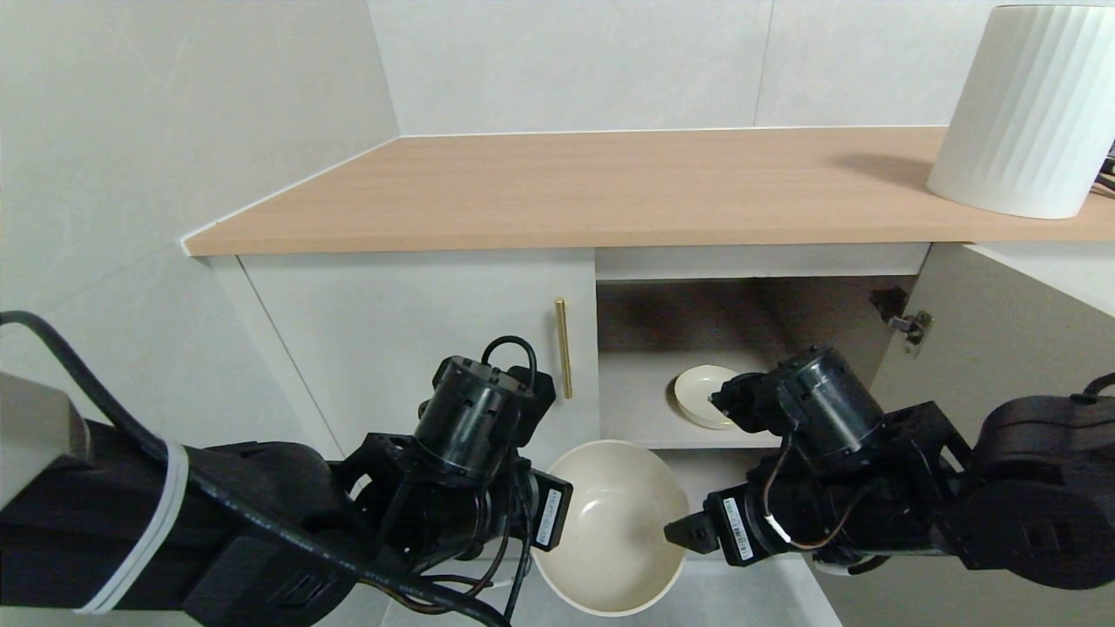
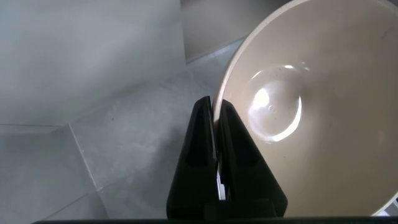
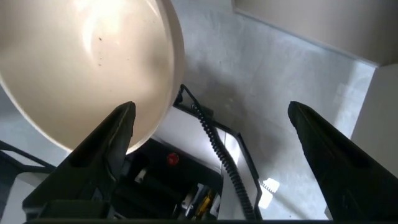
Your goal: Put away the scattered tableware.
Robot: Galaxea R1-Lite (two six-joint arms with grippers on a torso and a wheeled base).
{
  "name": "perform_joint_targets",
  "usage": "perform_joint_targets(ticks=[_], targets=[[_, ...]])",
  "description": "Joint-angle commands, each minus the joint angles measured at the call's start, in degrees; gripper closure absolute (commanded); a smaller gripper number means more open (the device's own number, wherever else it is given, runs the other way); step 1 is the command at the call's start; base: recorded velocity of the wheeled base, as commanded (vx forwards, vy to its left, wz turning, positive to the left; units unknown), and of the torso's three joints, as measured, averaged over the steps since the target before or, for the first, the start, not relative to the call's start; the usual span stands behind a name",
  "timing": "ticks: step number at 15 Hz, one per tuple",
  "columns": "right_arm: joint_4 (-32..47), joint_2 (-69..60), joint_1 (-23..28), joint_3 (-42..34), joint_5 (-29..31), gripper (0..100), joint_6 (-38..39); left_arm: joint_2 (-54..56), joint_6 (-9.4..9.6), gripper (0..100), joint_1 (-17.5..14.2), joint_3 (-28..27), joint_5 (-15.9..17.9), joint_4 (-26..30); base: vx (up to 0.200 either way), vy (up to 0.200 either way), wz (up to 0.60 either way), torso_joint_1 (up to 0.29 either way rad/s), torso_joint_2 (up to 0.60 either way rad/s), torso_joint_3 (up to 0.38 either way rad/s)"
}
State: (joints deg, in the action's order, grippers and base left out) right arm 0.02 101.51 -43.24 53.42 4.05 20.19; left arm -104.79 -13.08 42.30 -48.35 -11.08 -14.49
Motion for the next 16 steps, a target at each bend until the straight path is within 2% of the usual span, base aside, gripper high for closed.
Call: perform_joint_targets(ticks=[1,5,6,16], targets=[[-0.46,1.32,0.0,0.02,0.0,0,0.12,0.02,-0.02,100,0.15,0.01,0.01,-0.01,0.0,0.0,0.0,0.0,0.0,0.0],[-2.4,2.38,0.0,0.19,0.52,0,0.38,0.29,-0.02,100,0.5,0.01,-0.43,-0.01,0.0,0.0,0.0,0.0,0.0,0.0],[-2.75,2.38,0.0,0.19,0.52,100,0.47,0.2,-0.02,100,0.59,0.01,-0.61,-0.01,0.0,0.0,0.0,0.0,0.0,0.0],[-3.01,2.46,0.0,0.11,0.52,100,0.99,0.29,-0.19,100,0.59,-0.08,-0.7,-0.01,0.0,0.0,0.0,0.0,0.0,0.0]])
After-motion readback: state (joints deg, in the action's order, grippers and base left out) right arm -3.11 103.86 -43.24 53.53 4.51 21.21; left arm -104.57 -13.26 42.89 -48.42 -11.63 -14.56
